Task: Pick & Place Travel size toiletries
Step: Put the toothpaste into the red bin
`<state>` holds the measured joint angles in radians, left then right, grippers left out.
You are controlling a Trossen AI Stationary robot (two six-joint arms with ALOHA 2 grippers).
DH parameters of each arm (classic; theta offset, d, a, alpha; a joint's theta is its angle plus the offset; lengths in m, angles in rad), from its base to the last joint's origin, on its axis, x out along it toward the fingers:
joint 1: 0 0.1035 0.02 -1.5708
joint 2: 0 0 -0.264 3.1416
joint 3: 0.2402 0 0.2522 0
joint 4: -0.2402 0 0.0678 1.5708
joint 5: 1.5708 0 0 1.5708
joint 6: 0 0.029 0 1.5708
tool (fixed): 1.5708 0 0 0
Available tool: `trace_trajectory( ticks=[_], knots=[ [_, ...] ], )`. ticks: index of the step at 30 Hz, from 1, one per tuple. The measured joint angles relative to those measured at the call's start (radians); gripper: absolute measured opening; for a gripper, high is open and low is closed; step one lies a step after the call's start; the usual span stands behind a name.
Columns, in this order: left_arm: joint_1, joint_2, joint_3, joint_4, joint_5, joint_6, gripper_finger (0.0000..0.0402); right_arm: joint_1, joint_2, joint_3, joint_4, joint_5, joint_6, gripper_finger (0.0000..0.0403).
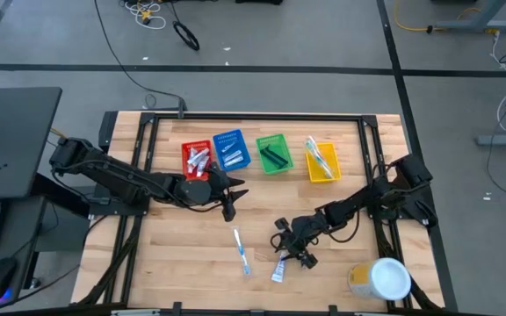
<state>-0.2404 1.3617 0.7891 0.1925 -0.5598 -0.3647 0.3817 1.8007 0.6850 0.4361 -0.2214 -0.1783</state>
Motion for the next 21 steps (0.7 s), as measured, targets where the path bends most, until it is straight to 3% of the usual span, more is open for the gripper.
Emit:
trace_trajectory(
  ticks=[10,21],
  knots=[
    [0.0,0.0,0.0,-0.001,0.006,0.005,0.0153,0.005,-0.001,0.0,-0.025,-0.072,0.115,0.0156],
    [0.0,0.0,0.0,-0.001,0.005,0.003,0.0153,0.006,-0.008,0.036,-0.052,-0.104,0.097,0.0156]
  ],
)
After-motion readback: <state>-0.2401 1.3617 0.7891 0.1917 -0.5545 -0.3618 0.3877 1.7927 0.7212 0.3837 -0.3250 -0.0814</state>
